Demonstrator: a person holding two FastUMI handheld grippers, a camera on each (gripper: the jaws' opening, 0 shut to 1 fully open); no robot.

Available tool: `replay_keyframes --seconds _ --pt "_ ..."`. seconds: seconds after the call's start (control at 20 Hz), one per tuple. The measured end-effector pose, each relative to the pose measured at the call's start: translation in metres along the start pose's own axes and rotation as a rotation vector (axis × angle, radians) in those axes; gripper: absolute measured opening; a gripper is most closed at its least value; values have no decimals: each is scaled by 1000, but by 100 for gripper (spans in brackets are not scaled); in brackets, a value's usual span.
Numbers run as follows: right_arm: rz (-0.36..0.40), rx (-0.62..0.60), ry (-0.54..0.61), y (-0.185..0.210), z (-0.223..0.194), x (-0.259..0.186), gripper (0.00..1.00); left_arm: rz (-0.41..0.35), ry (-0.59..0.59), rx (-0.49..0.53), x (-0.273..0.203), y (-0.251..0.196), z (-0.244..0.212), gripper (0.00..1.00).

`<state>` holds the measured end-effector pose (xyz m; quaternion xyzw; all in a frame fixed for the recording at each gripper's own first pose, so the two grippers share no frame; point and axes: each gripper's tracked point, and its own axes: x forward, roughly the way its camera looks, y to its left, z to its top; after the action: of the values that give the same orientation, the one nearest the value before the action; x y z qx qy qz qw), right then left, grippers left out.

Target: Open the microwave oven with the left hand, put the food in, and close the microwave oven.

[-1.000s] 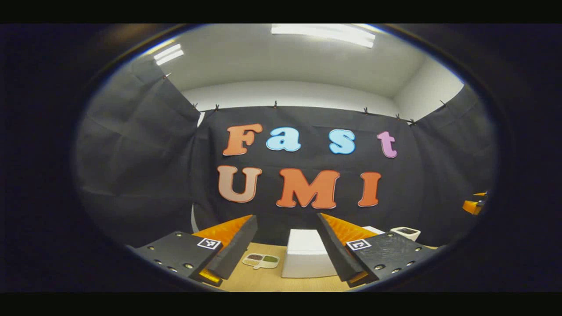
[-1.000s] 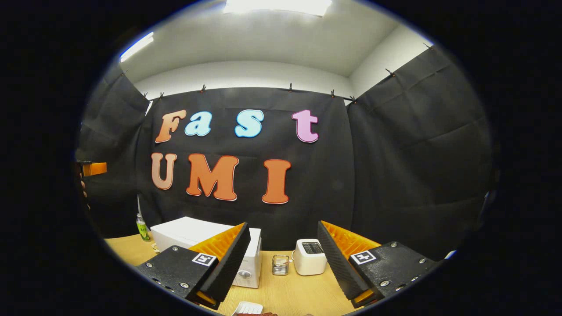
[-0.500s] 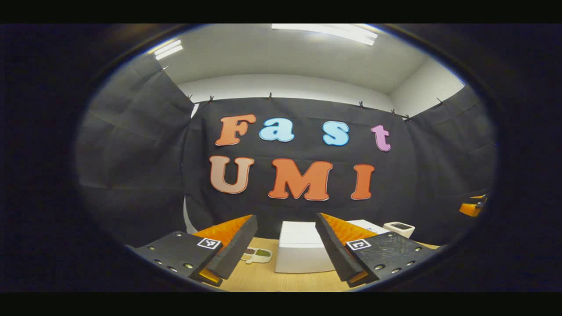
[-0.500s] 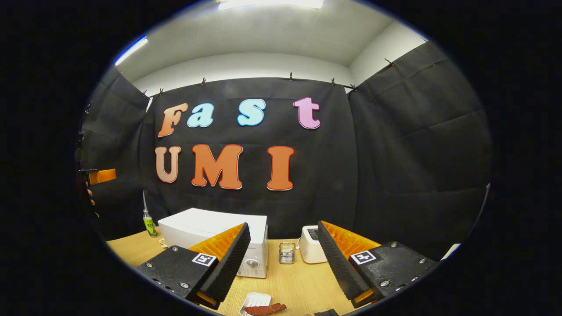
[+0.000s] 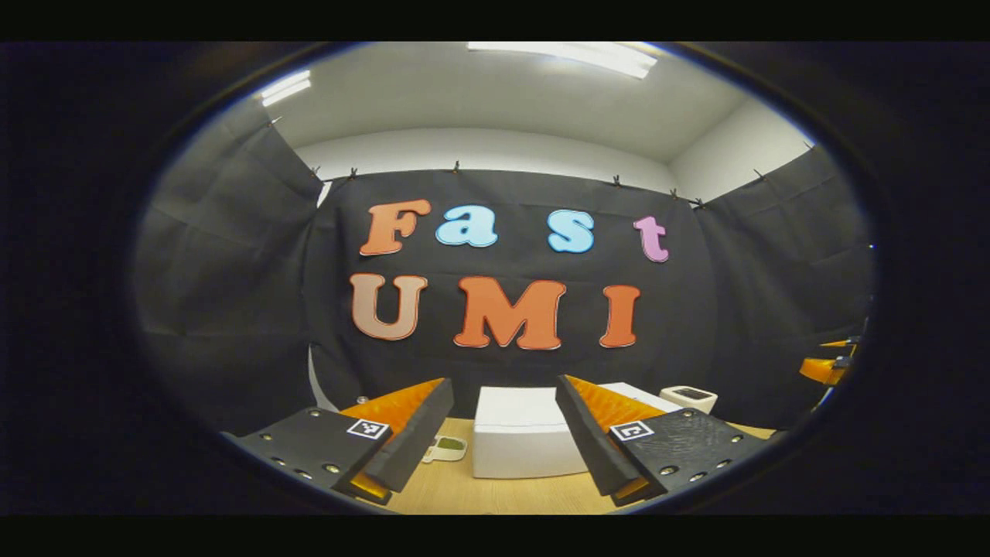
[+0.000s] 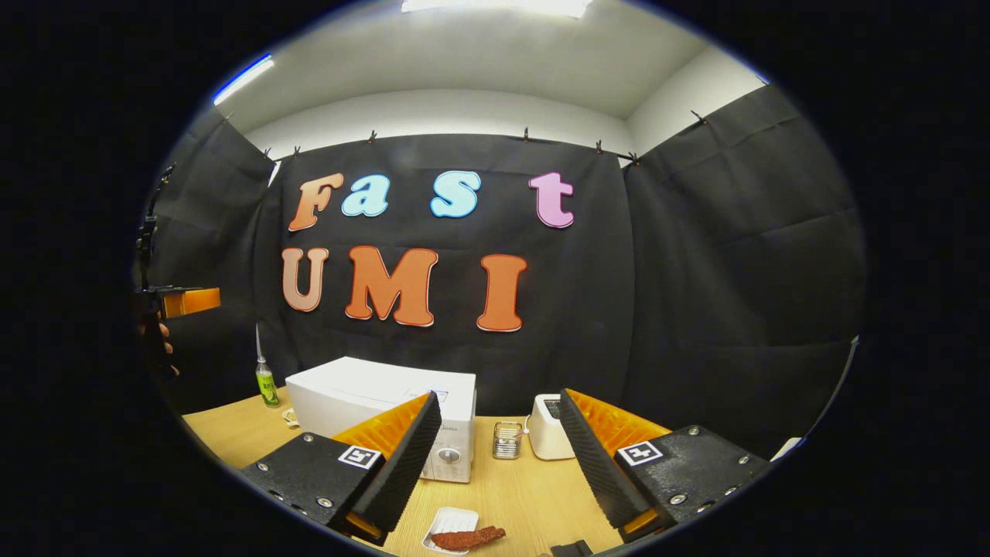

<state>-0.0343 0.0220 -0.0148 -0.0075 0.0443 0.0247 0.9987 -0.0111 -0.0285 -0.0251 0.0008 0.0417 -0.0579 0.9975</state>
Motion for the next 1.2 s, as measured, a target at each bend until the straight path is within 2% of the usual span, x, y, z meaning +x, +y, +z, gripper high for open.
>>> replay_keyframes --seconds 0.1,0.15,0.2,0.3,0.45,0.5,0.6,0.65,0.75,0.85,0.9,1.0,1.05,1.1,1.2 --pt "28 5 -23 5 10 5 95 27 -24 9 -9 2 13 87" --pt "44 7 -32 6 15 8 95 47 -38 17 -14 5 18 84" --pt "56 11 -42 7 20 11 95 69 -48 25 -18 8 24 90" --pt "79 25 -67 10 31 18 95 111 -61 38 -24 14 33 90" --pt "114 54 -96 12 37 23 95 117 -59 30 -30 9 34 87" --pt "128 62 -105 14 37 22 95 116 -62 32 -31 5 33 91" --pt "138 62 -116 12 33 21 95 88 -55 29 -30 -14 21 91" --pt "134 58 -121 8 30 20 95 65 -43 25 -29 -27 9 87" --pt "120 49 -134 -2 24 18 95 28 -32 21 -22 -50 -8 91" --pt "96 47 -138 -14 13 18 95 -4 -40 33 -16 -73 -26 87" --pt "85 49 -135 -19 5 17 95 -25 -36 38 -12 -88 -37 91" --pt "77 53 -108 -29 -15 15 95 -71 -24 30 -5 -118 -62 91" --pt "81 55 -96 -31 -26 13 95 -95 -13 17 -1 -132 -76 87" --pt "88 51 -83 -33 -35 13 95 -108 1 9 4 -144 -89 91" --pt "82 45 -58 -40 -56 13 95 -133 34 -11 16 -164 -117 92"
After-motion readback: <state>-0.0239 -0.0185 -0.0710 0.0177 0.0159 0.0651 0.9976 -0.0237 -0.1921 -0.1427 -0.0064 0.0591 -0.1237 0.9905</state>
